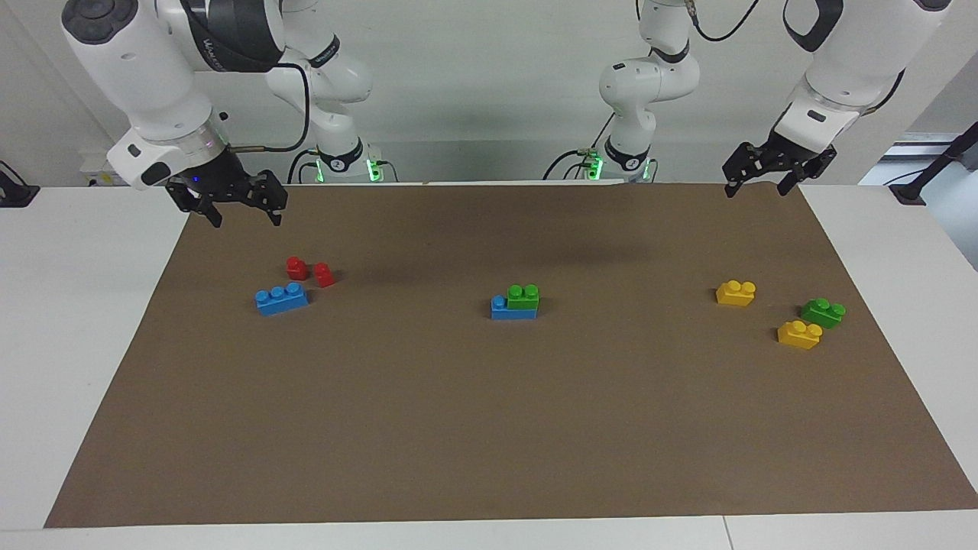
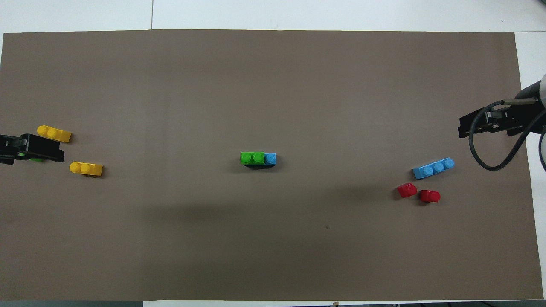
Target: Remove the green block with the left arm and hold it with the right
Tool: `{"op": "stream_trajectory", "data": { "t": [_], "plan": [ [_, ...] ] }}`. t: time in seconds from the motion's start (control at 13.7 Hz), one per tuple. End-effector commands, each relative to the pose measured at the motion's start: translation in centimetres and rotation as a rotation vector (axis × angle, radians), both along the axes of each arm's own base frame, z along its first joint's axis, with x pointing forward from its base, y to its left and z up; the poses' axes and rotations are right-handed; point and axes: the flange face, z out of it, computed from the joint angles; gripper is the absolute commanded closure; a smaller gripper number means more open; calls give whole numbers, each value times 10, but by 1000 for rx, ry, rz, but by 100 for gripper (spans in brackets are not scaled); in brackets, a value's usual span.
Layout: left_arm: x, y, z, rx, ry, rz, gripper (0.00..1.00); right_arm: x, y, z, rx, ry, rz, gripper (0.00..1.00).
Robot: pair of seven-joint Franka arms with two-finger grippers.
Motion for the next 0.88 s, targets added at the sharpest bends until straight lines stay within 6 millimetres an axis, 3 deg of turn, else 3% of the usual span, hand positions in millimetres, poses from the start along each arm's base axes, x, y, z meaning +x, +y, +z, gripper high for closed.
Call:
{"op": "stream_trajectory", "data": {
  "t": [0.0,0.51,0.66,0.8],
  "plan": [
    [4,-3,4,-2,-5,-16,0,-6,-2,-2,-19,-7,17,0],
    [4,-3,3,0,-4,-13,0,-2,-9,0,-1,-45,1,0],
    [3,-3,3,0,-10,-8,0,-2,0,-8,-11,-89,-143,2],
    [2,-3,2,0,-4,-8,0,0,28,-14,-13,-112,-352,3]
  ]
}}
